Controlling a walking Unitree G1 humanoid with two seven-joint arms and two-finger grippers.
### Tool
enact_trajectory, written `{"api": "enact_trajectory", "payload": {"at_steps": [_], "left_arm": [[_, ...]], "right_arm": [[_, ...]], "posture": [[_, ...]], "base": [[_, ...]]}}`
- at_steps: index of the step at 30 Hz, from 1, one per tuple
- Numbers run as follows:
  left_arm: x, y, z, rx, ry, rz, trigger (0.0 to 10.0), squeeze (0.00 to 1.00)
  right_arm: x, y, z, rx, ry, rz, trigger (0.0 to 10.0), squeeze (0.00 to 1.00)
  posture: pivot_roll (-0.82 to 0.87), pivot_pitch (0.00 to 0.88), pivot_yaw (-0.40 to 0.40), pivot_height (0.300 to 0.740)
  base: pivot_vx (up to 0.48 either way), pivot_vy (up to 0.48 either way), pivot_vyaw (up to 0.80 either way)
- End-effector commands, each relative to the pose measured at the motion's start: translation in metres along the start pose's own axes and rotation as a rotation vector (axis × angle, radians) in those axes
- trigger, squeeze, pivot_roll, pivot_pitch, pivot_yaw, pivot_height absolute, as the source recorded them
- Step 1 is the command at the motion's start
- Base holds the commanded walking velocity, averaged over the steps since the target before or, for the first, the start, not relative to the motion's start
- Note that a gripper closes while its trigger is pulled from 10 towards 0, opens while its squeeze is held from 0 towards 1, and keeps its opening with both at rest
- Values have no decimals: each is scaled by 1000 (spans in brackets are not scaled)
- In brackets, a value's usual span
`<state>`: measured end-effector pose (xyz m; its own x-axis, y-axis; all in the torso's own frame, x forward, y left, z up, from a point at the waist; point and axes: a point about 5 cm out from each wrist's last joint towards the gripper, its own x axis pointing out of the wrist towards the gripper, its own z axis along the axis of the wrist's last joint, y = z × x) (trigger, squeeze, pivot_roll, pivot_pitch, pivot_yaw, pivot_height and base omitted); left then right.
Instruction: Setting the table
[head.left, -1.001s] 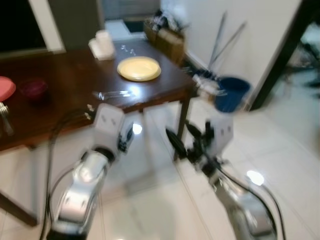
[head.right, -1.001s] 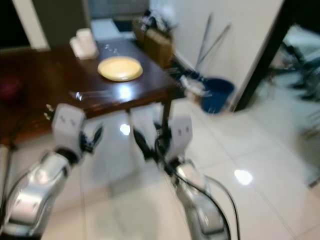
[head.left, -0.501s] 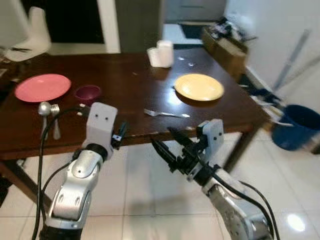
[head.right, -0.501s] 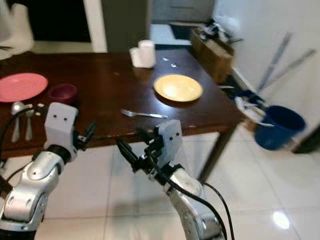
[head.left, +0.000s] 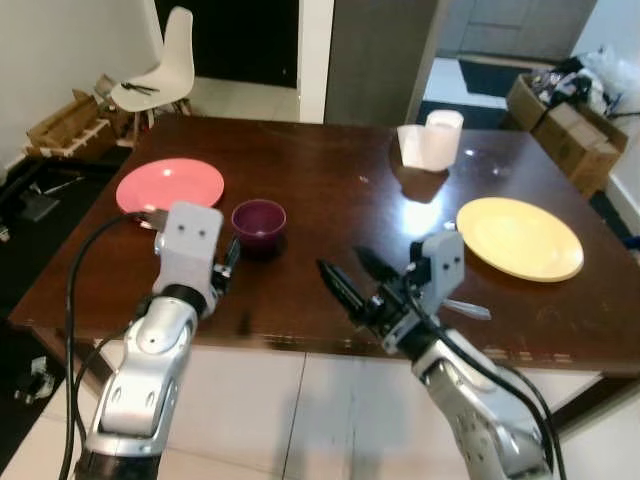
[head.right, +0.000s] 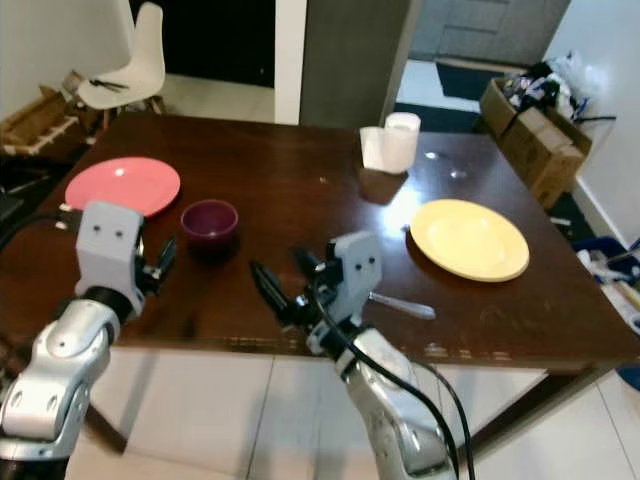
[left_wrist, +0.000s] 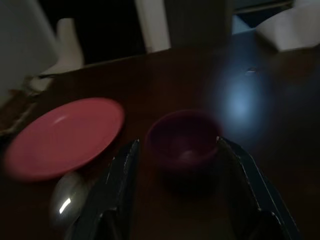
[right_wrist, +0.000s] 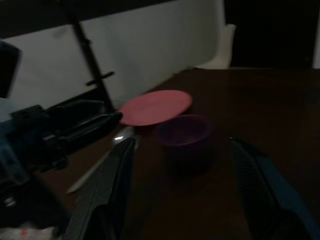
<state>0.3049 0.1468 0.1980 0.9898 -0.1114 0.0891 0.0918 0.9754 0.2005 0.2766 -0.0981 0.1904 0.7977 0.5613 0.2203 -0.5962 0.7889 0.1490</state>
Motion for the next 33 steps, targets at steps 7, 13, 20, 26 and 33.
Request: {"api": "enact_trajectory", "payload": {"at_steps": [7,13,20,26,33], "left_arm": [[1,3,0,0,2,13,10000,0],[0,6,6,-10,-36,-27,10000,0],[3,17,6,9,-24,-52,10000,0],[4,29,0,67,40,-113,10000,0],[1,36,-15,115,191,-232,10000,0]], "right_arm": [[-1,-6,3,-17,-11,-34,10000,0],[-3,-21,11,-68,-27,-85,10000,0],[-6,-35,14,-115,-7,-126,10000,0],[-12,-46,1,-128,93,-159,10000,0],[-13,-60,-16,-110,191,-237,10000,0]], "posture": [[-20,0,46,740],[-20,0,47,740],[-20,0,50,740],[-14,0,56,740],[-3,6,70,740]], "base": [[480,0,0],[133,0,0],[0,0,0],[0,0,0],[0,0,0]]}}
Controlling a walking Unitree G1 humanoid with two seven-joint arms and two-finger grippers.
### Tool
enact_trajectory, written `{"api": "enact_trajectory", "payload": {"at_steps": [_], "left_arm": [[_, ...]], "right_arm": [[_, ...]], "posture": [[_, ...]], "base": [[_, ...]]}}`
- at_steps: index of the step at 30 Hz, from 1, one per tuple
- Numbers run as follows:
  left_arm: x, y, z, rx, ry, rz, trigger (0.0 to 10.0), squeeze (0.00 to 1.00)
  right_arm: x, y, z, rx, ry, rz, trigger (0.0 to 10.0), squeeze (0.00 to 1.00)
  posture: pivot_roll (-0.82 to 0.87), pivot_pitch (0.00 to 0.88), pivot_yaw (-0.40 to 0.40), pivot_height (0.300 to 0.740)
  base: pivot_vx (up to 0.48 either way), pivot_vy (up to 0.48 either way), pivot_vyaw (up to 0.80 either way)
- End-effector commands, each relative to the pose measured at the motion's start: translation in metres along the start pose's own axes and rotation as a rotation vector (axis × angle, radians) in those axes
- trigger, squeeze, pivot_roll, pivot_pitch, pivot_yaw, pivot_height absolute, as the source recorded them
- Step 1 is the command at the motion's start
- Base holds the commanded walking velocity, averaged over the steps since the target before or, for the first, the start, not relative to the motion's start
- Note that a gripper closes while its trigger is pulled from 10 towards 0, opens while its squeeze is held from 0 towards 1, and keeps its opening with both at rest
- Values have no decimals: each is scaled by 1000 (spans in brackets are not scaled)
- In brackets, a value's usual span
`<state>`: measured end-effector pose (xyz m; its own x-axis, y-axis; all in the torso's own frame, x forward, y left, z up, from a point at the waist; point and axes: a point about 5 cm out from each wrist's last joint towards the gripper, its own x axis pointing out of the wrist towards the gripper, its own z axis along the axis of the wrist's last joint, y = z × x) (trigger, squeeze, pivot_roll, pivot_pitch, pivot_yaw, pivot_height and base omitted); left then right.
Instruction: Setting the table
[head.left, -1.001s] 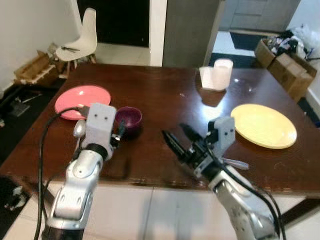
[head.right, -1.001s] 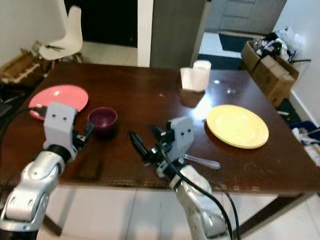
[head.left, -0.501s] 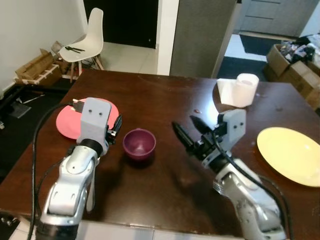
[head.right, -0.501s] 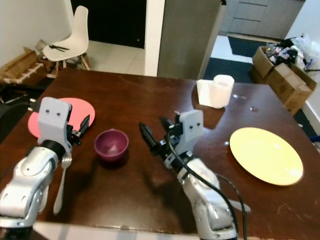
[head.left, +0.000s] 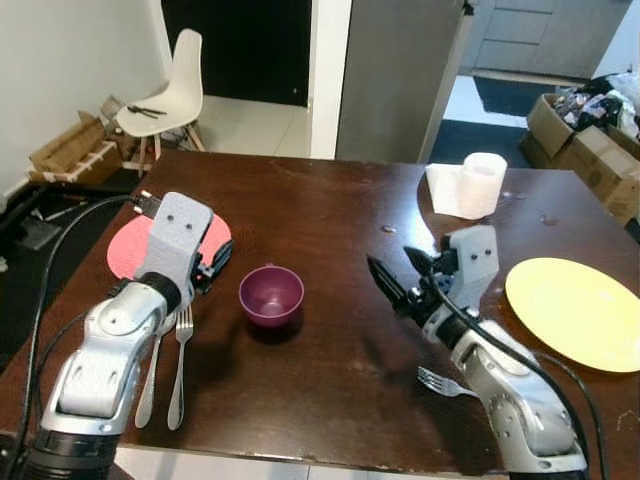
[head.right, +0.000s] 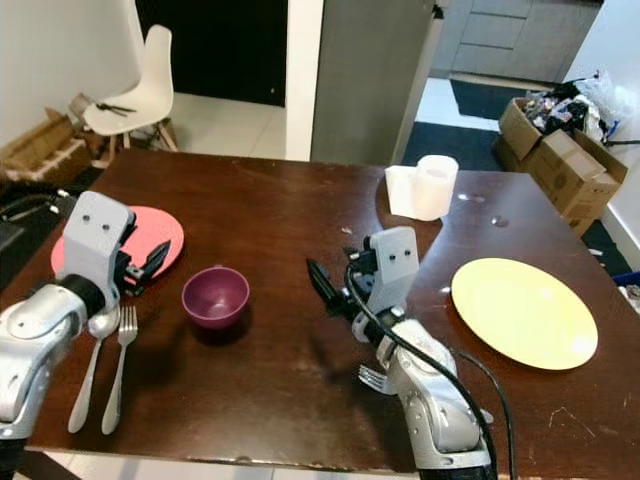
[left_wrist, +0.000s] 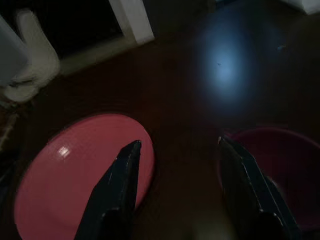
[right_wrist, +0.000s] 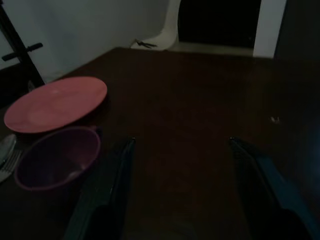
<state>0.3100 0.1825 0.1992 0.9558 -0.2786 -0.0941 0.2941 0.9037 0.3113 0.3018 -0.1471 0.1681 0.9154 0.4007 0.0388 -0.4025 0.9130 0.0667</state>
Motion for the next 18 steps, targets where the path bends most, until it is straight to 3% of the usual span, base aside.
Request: {"api": "enact_trajectory", "payload": {"at_steps": [1,10,18], "left_arm": [[3,1,-14,-1,98,-31,10000,0],[30,-4,-34,-99,206,-40,10000,0],[48,-5,-41,-38,274,6,10000,0]], "right_arm": [[2,-4,-5,-7,36,-23,10000,0],[15,-4,18,6,-75,-7,10000,0],[19,8,26,9,-108,64,10000,0]], "posture": [[2,15,76,740],[-1,38,92,740],[-10,65,103,740]], "base": [[0,0,0],[0,0,0],[0,0,0]]}}
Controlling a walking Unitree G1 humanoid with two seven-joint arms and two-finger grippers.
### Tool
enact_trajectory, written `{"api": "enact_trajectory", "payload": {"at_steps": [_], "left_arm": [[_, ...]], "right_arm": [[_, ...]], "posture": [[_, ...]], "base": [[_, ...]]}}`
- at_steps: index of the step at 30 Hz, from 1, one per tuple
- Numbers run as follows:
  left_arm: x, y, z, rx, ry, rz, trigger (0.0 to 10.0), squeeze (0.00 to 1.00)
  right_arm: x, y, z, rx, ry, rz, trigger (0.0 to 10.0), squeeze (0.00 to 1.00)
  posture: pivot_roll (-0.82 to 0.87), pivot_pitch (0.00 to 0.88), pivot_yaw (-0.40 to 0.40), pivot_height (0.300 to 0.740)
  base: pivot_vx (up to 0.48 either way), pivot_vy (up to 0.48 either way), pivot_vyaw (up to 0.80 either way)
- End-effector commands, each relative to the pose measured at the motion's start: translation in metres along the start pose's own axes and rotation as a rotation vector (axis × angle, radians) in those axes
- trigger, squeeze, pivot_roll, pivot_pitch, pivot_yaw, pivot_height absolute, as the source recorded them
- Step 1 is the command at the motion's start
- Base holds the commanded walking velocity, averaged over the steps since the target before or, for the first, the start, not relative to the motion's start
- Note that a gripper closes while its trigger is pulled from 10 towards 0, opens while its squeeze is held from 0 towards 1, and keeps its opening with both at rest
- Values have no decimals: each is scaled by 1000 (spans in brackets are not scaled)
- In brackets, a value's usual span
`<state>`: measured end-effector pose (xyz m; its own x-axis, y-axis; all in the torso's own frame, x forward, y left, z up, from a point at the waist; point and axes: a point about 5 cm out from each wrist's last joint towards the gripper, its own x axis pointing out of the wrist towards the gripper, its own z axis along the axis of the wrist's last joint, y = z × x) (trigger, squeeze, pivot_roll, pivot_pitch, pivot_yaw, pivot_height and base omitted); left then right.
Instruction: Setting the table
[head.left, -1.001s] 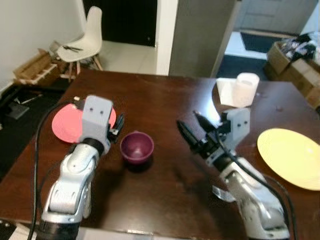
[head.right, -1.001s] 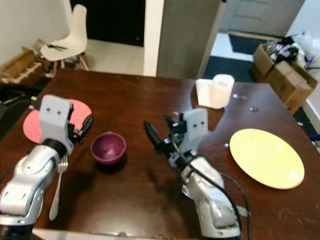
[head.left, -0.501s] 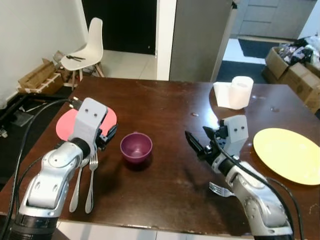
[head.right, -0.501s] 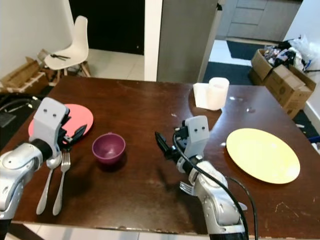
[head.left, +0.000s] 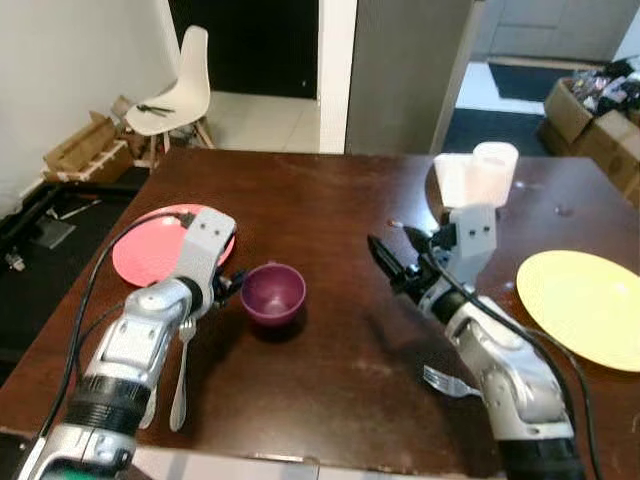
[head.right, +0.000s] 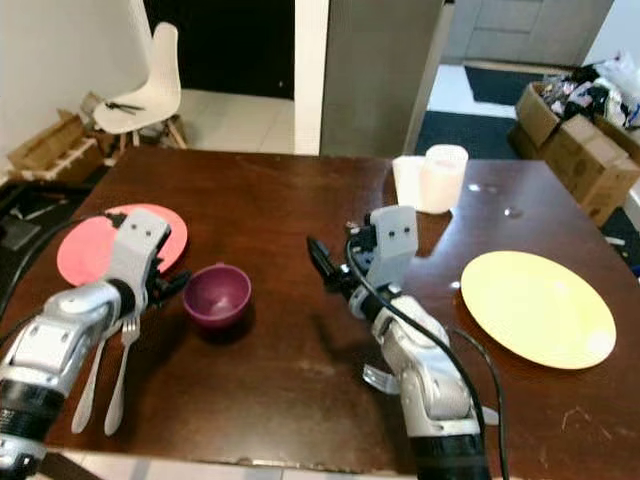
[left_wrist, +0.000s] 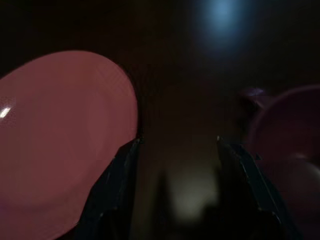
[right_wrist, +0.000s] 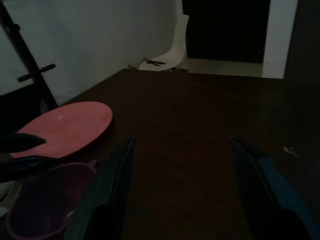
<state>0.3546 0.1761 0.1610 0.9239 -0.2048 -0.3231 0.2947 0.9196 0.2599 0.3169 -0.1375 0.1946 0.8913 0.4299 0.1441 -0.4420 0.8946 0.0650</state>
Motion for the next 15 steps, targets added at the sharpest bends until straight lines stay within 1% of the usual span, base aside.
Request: {"api": "enact_trajectory", "payload": {"at_steps": [1,2,5,8,9,10,12,13,15], "left_arm": [[2,1,-9,17,42,25,10000,0],[3,2,-11,27,53,32,10000,0],[3,1,-16,21,73,30,10000,0],[2,-14,-23,-2,82,-36,10000,0],[2,-14,-23,-2,82,-36,10000,0],[2,-19,-24,-15,81,-52,10000,0],[2,-27,-23,-36,66,-75,10000,0],[2,-27,-23,-36,66,-75,10000,0],[2,-30,-14,-45,7,-72,10000,0]], "right_arm": [[0,5,0,9,-7,23,10000,0],[0,5,1,11,-9,25,10000,0],[0,6,1,17,-15,28,10000,0],[2,9,0,27,-15,44,10000,0],[2,9,0,27,-15,44,10000,0],[3,11,0,30,-14,51,10000,0],[4,14,-1,33,-11,65,10000,0],[4,14,-1,33,-11,65,10000,0],[3,16,-2,30,-5,77,10000,0]], "posture": [[-10,65,103,740],[-10,65,103,740],[-7,66,102,740],[-7,63,94,740],[-7,63,94,740],[-7,63,94,740],[-8,59,88,740],[-8,59,88,740],[-12,54,82,740]], "base": [[0,0,0],[0,0,0],[0,0,0],[0,0,0],[0,0,0],[0,0,0],[0,0,0],[0,0,0],[0,0,0]]}}
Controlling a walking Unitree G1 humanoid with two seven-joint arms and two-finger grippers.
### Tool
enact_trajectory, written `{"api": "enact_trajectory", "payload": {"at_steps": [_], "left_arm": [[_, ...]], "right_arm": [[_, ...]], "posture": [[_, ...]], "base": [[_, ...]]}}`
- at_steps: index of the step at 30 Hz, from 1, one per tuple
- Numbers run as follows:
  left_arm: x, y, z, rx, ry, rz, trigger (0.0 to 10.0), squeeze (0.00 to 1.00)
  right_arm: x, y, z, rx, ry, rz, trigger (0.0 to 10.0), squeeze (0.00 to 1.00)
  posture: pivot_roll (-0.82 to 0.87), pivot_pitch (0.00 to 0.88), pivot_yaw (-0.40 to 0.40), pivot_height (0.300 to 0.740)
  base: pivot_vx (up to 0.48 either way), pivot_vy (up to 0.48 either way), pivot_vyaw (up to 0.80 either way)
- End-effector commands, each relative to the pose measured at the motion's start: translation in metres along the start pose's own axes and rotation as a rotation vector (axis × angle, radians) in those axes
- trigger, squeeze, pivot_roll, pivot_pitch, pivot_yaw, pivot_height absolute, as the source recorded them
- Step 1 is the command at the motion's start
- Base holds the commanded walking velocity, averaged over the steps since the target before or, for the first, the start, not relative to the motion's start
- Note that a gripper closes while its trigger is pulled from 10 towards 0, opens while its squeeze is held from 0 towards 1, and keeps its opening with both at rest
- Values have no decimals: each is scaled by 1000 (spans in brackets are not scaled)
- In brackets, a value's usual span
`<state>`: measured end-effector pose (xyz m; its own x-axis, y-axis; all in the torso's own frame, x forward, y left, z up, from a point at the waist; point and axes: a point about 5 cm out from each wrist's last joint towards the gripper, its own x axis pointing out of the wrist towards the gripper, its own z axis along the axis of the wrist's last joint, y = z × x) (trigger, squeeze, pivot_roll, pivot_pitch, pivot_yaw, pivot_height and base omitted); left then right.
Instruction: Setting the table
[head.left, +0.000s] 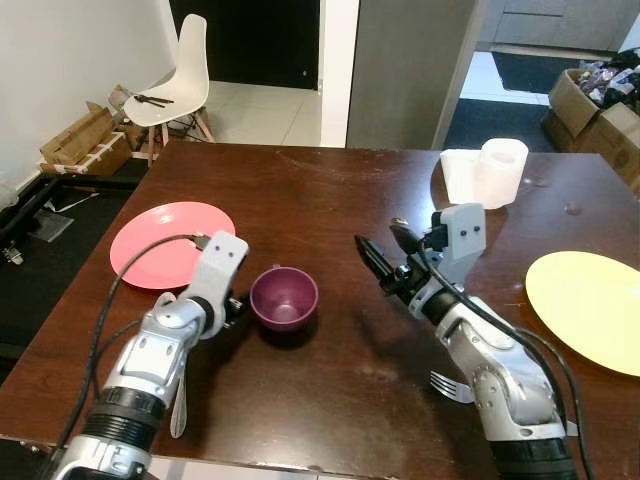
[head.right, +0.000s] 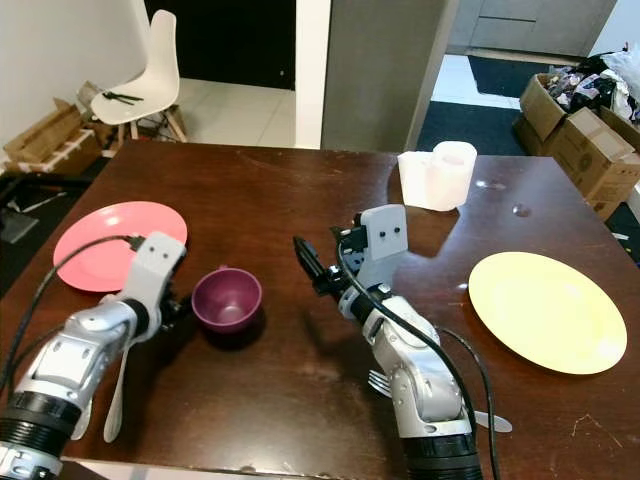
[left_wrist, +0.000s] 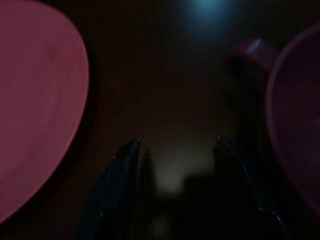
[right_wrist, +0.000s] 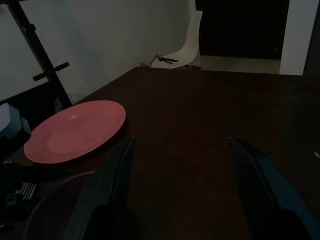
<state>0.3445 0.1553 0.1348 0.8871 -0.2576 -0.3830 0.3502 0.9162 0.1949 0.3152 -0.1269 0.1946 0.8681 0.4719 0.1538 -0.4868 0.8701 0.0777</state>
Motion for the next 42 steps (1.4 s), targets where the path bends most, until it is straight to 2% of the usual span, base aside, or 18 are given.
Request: {"api": "enact_trajectory", "payload": {"at_steps": [1,3,4,8,13,16,22,24,25,26,29,32,34,35,37,38,40,42], "left_arm": [[-2,-1,9,-2,-66,9,10000,0],[-6,5,21,-22,-135,39,10000,0],[-6,5,21,-22,-135,39,10000,0],[-20,26,47,-19,-294,115,10000,0],[-33,32,68,-2,-383,110,10000,0],[-36,35,74,0,-411,135,10000,0],[-39,51,79,-12,-430,249,10000,0],[-42,73,72,33,-360,403,10000,0],[-52,98,60,89,-286,545,10000,0],[-52,98,60,89,-286,545,10000,0],[-62,111,50,91,-249,604,10000,0],[-83,128,29,89,-186,672,10000,0],[-94,134,16,87,-158,720,10000,0],[-94,134,16,87,-158,720,10000,0],[-109,141,-8,56,-112,826,10000,0],[-109,141,-8,56,-112,826,10000,0],[-114,143,-22,39,-87,870,10000,0],[-113,139,-40,34,-37,868,10000,0]], "right_arm": [[0,6,-2,7,5,33,10000,0],[-5,2,-5,-80,56,30,10000,0],[-5,2,-5,-80,56,30,10000,0],[-39,-20,0,-265,148,37,10000,0],[-89,-42,9,-372,296,92,10000,0],[-101,-45,9,-369,331,102,10000,0],[-100,-43,10,-346,293,72,10000,0],[-87,-32,12,-310,226,84,10000,0],[-70,-21,17,-276,140,82,10000,0],[-70,-21,17,-276,140,82,10000,0],[-60,-17,22,-257,93,78,10000,0],[-48,-14,28,-234,34,70,10000,0],[-43,-13,30,-220,10,62,10000,0],[-43,-13,30,-220,10,62,10000,0],[-38,-14,31,-204,-11,54,10000,0],[-38,-14,31,-204,-11,54,10000,0],[-35,-14,32,-196,-17,52,10000,0],[-32,-12,31,-187,-19,58,10000,0]], "posture": [[-12,54,82,740],[-18,50,77,740],[-18,50,77,740],[-39,44,65,740],[-72,44,68,740],[-88,41,70,740],[-92,41,73,740],[-76,39,71,740],[-69,40,71,740],[-69,40,71,740],[-54,43,68,740],[-38,48,62,740],[-28,51,58,740],[-28,51,58,740],[-18,57,50,740],[-18,57,50,740],[-13,60,43,740],[-9,61,38,740]], "base": [[0,0,0],[0,0,0],[0,0,0],[0,0,0],[0,0,0],[0,0,0],[0,0,0],[0,0,0],[0,0,0],[0,0,0],[0,0,0],[0,0,0],[0,0,0],[0,0,0],[0,0,0],[0,0,0],[0,0,0],[0,0,0]]}}
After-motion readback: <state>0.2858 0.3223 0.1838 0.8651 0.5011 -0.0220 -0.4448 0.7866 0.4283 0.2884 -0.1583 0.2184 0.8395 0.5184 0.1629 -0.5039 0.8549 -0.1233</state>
